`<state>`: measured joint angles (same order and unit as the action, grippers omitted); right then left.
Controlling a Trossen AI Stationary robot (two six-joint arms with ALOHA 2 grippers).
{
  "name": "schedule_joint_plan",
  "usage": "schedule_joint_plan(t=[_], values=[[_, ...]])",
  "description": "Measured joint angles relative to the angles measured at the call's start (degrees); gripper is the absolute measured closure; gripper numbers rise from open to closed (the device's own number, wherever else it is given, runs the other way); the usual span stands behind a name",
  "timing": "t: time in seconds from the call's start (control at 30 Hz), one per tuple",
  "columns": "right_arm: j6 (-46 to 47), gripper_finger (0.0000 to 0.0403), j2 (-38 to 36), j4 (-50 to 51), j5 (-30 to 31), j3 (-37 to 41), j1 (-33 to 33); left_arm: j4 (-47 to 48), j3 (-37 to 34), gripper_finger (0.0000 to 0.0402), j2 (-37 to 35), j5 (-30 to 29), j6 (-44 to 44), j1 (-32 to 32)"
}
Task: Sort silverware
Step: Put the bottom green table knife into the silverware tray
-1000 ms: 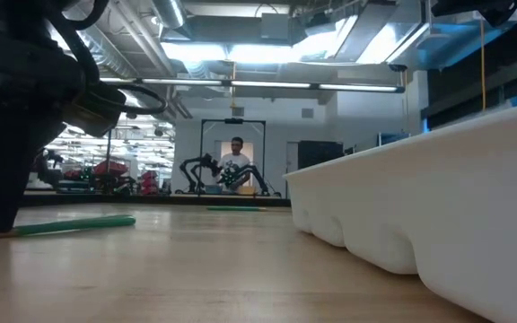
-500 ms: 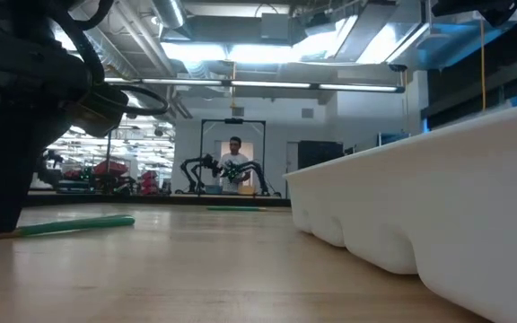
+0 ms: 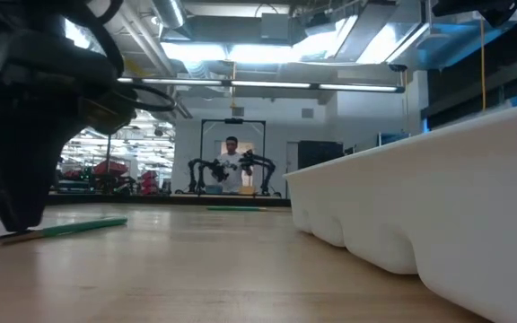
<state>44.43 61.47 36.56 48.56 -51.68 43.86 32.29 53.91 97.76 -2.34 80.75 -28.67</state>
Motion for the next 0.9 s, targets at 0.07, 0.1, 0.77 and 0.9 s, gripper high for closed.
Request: schedule_joint_plan(t=[0.07,0.1,0.77,0.9], values=[[0.0,0.0304,0.0,0.0,0.0,0.0,0.0,-0.1,0.0,0.0284,0.0,0.0,1.3,0.0],[0.0,0.0304,0.0,0.0,0.0,0.0,0.0,-0.3,0.0,0.0284,0.0,0.0,1.9,0.0],[0.0,0.0304,0.0,0.6,-0.6,0.0,0.0,-4.3,0.2,0.0284,1.2,-4.0,10.8,0.0],[0.0,0.0304,0.0,1.0,-0.6,0.0,0.0,-4.5,0.4,0.0284,2.5,-3.4,11.5,0.0]])
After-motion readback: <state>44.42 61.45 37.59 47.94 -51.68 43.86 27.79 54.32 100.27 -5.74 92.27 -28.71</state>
